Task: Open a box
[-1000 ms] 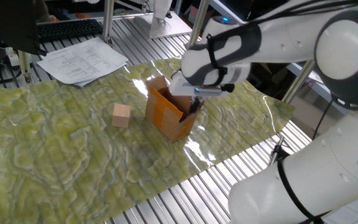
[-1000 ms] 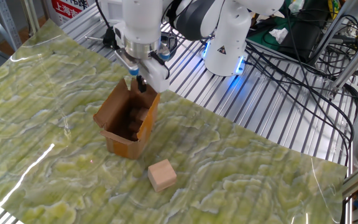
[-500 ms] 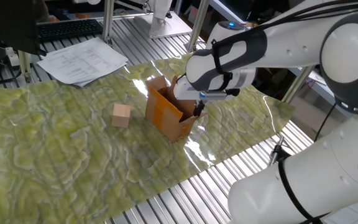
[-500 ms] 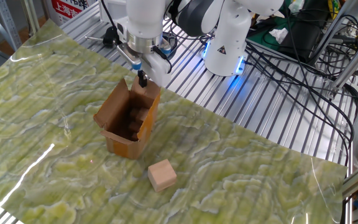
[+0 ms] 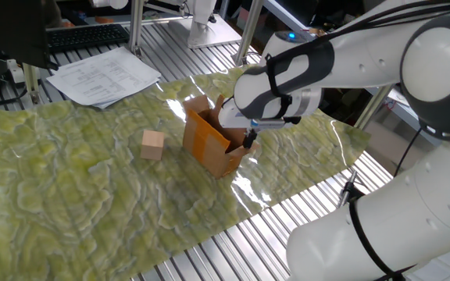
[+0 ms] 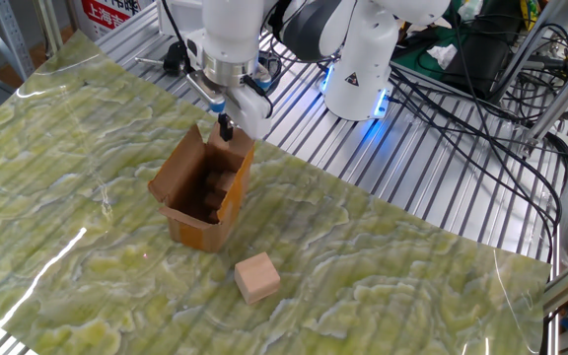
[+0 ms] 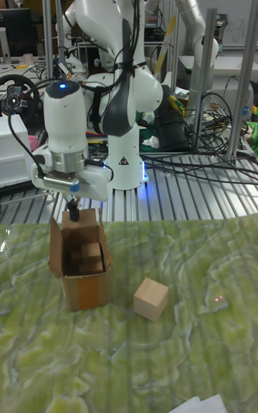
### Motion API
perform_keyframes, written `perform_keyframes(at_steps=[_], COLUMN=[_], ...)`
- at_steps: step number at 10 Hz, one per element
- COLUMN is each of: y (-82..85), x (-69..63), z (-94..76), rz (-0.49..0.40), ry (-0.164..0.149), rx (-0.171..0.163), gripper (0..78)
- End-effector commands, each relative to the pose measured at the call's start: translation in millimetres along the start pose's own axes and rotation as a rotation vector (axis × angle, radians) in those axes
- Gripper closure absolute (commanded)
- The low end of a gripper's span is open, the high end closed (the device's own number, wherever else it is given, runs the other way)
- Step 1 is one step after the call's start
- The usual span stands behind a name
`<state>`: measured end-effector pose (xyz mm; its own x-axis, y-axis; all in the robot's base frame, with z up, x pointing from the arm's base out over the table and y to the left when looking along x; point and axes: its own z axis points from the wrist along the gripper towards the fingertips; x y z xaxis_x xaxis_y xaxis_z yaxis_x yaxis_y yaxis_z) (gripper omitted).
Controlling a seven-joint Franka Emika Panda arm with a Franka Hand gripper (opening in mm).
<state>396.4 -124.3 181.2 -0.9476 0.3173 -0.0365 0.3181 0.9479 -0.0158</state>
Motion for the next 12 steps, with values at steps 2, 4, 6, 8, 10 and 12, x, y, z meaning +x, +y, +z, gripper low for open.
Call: perform_keyframes(at_steps=[2,4,6,8,10,12], y=[-2.6,-1.9,1.8,7.9,16.8,26.9], x=[-2.0,-2.6,-5.0,-9.2,-16.6,-26.9], z=[16.0,15.8,11.2,2.3,-10.1,-24.1], rz=[0.009,0.013,0.017,0.015,0.021,0.033], ry=[-0.037,-0.033,-0.022,-0.016,-0.007,0.010], rx=[-0.010,-0.010,-0.012,-0.009,-0.005,0.001], gripper=[77.6,77.6,77.6,77.6,77.6,77.6])
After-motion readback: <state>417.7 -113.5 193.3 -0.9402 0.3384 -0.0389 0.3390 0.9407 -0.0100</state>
